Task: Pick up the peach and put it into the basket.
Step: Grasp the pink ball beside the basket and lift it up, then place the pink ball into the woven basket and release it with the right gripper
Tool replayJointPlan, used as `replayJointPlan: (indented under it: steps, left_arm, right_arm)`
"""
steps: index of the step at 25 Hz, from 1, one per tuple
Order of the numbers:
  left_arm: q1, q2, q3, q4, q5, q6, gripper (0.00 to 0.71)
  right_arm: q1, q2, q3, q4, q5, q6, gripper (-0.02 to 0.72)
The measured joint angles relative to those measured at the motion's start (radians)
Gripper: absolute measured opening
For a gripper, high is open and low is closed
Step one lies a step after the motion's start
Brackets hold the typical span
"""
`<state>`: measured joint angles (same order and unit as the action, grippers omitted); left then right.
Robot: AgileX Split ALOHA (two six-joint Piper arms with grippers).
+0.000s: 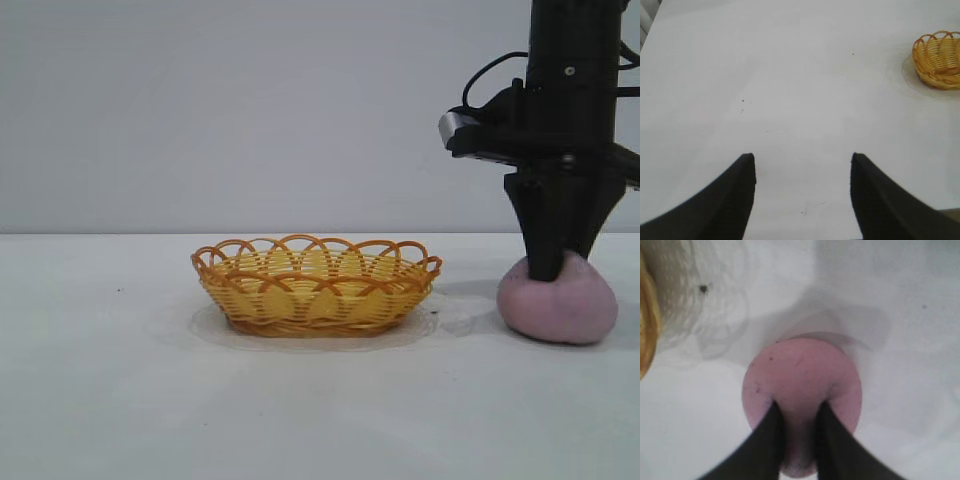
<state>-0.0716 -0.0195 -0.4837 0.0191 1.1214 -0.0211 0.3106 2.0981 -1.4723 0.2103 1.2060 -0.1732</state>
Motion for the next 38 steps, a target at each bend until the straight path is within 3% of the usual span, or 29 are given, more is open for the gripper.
replayJointPlan:
  steps: [1,11,17,24,29,30,32,33,38]
  left_arm:
    - [0.0,0.0,0.0,0.0,0.0,0.0,0.366]
    - [0.0,0.0,0.0,0.0,0.0,0.0,0.366]
    - [0.0,0.0,0.0,0.0,0.0,0.0,0.366]
    - [0.0,0.0,0.0,0.0,0.0,0.0,0.366]
    - [0.0,0.0,0.0,0.0,0.0,0.0,0.366]
    - [0.0,0.0,0.0,0.0,0.0,0.0,0.366]
    - [0.0,0.0,0.0,0.0,0.0,0.0,0.366]
    - [0.0,0.0,0.0,0.0,0.0,0.0,0.366]
    - [0.0,0.0,0.0,0.0,0.0,0.0,0.366]
  right_arm:
    - [0.0,0.0,-0.002,0.0,0.0,0.0,0.0]
    - [0.009,-0.156,-0.011,0.012,0.005,0.0,0.0]
    - [0.123,-0.191,-0.082,0.032,0.01,0.0,0.0]
    - [0.27,-0.149,-0.093,0.073,-0.122,0.0,0.0]
    - [0.317,-0.068,-0.093,0.081,-0.199,0.0,0.0]
    - [0.317,-0.054,-0.093,0.083,-0.211,0.0,0.059]
    - [0.317,-0.034,-0.093,0.083,-0.229,0.0,0.059]
    - [0.317,-0.027,-0.093,0.083,-0.236,0.0,0.121]
    - [0.317,-0.02,-0.093,0.083,-0.258,0.0,0.287]
